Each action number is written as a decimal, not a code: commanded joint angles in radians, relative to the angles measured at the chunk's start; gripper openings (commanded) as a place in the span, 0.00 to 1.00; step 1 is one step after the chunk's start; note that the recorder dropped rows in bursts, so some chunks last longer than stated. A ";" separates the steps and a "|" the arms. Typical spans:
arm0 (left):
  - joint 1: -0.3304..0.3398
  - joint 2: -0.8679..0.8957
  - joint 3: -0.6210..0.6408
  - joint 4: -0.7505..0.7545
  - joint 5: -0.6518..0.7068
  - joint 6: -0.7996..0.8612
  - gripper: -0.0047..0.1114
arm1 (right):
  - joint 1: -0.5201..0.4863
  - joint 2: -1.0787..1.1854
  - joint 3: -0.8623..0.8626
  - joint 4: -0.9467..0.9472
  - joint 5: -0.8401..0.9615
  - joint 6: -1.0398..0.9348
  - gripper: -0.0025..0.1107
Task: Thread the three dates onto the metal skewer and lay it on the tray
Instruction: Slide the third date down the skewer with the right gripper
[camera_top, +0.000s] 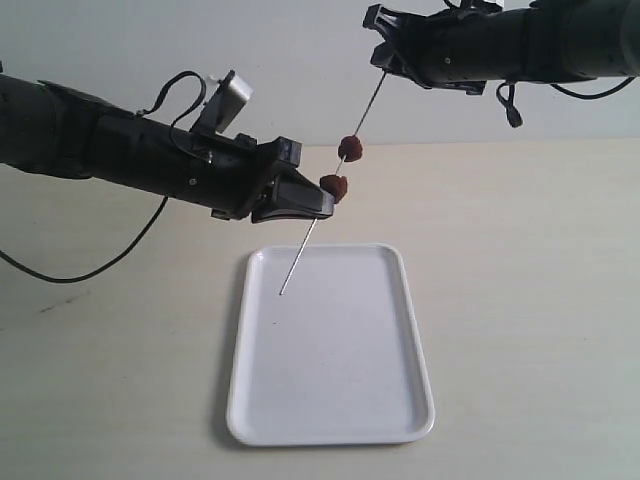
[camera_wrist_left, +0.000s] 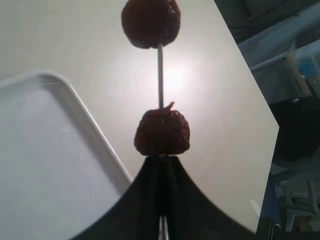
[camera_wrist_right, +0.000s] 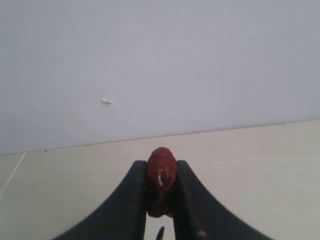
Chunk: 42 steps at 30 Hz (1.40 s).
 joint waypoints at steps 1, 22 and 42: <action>-0.023 -0.004 -0.008 -0.017 -0.003 -0.004 0.04 | 0.002 -0.006 -0.005 0.005 0.015 -0.009 0.13; -0.023 -0.004 -0.008 -0.064 -0.069 -0.007 0.04 | 0.002 -0.006 -0.005 0.003 0.013 -0.028 0.13; -0.023 -0.004 -0.008 -0.294 -0.078 0.011 0.04 | 0.002 -0.006 -0.005 0.041 0.005 -0.056 0.13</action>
